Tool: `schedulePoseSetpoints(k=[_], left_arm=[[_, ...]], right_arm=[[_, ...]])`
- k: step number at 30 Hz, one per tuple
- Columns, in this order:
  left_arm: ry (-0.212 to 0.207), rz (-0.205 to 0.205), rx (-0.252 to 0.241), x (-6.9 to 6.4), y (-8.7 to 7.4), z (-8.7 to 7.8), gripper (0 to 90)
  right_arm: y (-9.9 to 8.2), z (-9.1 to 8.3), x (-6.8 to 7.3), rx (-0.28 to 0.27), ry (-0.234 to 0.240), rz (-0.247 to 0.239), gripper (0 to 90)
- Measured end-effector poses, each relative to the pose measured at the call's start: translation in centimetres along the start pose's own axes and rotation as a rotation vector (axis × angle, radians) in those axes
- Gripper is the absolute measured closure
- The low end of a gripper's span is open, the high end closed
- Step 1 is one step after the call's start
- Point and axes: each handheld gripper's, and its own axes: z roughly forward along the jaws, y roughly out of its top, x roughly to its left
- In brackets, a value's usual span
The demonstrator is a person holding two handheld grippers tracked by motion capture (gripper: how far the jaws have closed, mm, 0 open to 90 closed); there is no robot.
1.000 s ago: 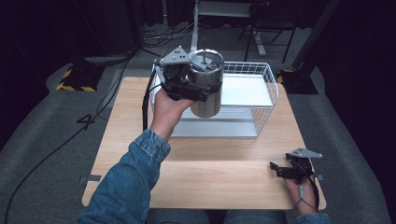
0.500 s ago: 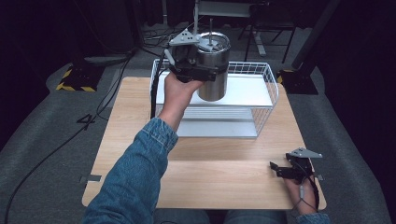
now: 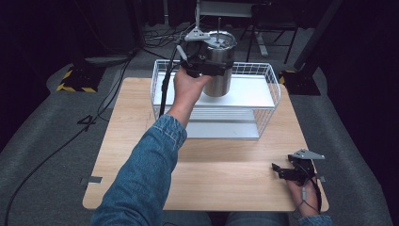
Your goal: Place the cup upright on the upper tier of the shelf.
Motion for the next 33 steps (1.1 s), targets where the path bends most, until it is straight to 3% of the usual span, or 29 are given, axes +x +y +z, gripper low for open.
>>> schedulePoseSetpoints(k=[21, 27, 33], left_arm=[[0.041, -0.007, 0.094, 0.8, -2.0, 2.6, 3.5], [0.046, -0.02, 0.079, 1.0, -2.3, 2.7, 3.5], [0.082, 0.017, 0.079, 1.0, -2.5, 2.8, 3.5]], right_arm=[[0.0, 0.0, 0.0, 0.0, 0.0, 0.001, 16.6], [0.0, 0.0, 0.0, 0.0, 0.0, 0.0, 16.7], [0.0, 0.0, 0.1, 0.0, 0.0, 0.0, 16.8]])
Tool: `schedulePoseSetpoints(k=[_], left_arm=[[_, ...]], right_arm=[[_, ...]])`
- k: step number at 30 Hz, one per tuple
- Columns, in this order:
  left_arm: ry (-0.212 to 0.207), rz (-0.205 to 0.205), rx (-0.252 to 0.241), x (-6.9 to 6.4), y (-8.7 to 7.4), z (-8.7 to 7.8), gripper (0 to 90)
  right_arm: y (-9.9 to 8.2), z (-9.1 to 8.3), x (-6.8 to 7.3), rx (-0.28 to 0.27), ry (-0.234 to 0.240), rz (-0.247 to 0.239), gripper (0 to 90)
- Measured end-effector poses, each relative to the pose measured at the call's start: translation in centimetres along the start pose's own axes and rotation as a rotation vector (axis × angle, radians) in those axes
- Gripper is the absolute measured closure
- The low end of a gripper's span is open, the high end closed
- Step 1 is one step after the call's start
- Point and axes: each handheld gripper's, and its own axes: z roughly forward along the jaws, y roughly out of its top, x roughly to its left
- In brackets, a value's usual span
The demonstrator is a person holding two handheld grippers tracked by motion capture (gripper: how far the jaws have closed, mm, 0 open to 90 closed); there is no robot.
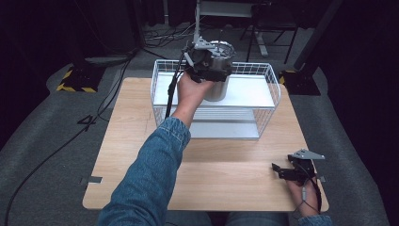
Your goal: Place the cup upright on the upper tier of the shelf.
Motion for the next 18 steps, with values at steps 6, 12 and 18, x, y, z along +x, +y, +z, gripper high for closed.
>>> schedulePoseSetpoints(k=[6, 12, 18], left_arm=[[0.012, 0.005, -0.009, 0.08, -0.12, 0.08, 3.5], [0.004, -0.007, -0.026, 0.22, -0.4, 0.19, 2.3], [0.004, -0.011, -0.025, 0.26, -0.39, 0.08, 0.0]], right_arm=[[0.0, 0.0, -0.01, 0.0, 0.001, 0.0, 16.8], [0.0, 0.0, -0.01, 0.0, 0.0, 0.0, 16.8], [0.0, 0.01, -0.02, 0.0, 0.001, 0.0, 16.8]])
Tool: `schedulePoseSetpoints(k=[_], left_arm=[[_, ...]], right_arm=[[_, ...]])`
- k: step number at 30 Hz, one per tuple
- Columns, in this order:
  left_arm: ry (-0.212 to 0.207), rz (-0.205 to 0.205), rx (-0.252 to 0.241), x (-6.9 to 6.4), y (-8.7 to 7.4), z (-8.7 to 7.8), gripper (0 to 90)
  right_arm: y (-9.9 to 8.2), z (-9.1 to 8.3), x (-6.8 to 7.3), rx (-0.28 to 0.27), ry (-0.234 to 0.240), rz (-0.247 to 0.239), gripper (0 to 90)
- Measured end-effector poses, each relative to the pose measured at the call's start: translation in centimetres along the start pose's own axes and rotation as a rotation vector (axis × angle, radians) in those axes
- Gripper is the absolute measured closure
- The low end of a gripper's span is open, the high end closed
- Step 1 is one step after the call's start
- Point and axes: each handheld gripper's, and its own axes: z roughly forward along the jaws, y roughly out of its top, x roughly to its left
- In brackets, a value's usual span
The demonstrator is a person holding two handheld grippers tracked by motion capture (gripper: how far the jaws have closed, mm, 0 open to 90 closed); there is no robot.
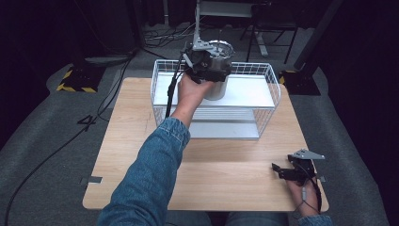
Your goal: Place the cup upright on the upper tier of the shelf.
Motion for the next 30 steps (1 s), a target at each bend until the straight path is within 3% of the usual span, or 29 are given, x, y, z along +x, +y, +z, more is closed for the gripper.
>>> schedulePoseSetpoints(k=[5, 14, 25, 30], left_arm=[[0.004, 0.015, -0.001, 0.0, 0.0, -0.7, 0.0], [-0.015, 0.02, -0.043, -0.3, -0.1, -2.8, 0.0], [-0.056, 0.052, -0.065, -1.2, -0.8, -7.1, 0.0], [-0.097, 0.06, -0.079, -1.9, -1.2, -9.1, 0.0]], right_arm=[[0.0, 0.0, 0.0, 0.0, 0.0, 0.0, 16.8], [0.0, 0.0, 0.0, -0.001, 0.0, -0.003, 16.8], [0.0, 0.0, 0.0, 0.002, 0.006, 0.0, 16.4], [0.1, 0.1, 0.0, 0.003, 0.007, -0.003, 16.2]])
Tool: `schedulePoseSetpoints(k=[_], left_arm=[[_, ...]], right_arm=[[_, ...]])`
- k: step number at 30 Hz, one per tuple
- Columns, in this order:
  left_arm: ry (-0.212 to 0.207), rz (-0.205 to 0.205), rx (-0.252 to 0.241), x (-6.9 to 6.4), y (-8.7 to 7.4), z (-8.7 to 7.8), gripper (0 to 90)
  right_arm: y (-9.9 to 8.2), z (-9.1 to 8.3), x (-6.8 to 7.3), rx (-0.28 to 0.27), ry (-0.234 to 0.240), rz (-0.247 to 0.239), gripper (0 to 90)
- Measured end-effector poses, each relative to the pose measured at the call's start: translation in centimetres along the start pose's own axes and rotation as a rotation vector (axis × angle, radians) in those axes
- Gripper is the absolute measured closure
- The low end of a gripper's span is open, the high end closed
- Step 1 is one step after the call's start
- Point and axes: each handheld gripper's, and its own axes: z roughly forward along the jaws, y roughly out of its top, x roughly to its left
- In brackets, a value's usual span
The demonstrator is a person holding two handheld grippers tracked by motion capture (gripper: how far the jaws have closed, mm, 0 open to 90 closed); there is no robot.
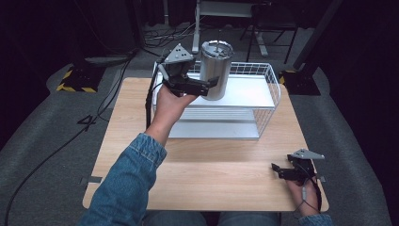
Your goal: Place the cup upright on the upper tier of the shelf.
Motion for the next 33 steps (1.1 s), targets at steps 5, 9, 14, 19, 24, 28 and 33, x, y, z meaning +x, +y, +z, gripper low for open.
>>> schedulePoseSetpoints(k=[5, 9, 14, 19, 24, 28, 33], left_arm=[[-0.03, 0.022, -0.01, -1.1, -0.3, -2.4, 0.0], [-0.045, 0.036, -0.019, -1.8, -0.7, -4.4, 0.0], [-0.062, 0.04, -0.036, -2.6, -1.2, -6.6, 0.0], [-0.072, 0.045, -0.038, -3.1, -1.7, -8.4, 0.0], [-0.063, 0.05, -0.024, -3.3, -2.9, -9.7, 0.0], [-0.057, 0.05, -0.008, -3.2, -4.3, -10.3, 0.0], [-0.05, 0.052, 0.023, -3.0, -6.5, -10.8, 0.0]], right_arm=[[0.0, 0.0, 0.0, 0.0, 0.0, 0.0, 16.3], [0.0, 0.0, 0.0, 0.0, 0.0, 0.001, 16.2], [0.0, 0.0, 0.0, 0.0, 0.0, 0.001, 16.2], [0.0, 0.0, 0.0, 0.0, 0.001, 0.001, 16.2], [0.0, 0.0, 0.0, 0.0, 0.001, 0.001, 16.1], [0.0, 0.0, 0.0, 0.0, 0.0, 0.001, 16.1], [0.0, 0.0, 0.0, 0.0, 0.0, 0.0, 16.2]])
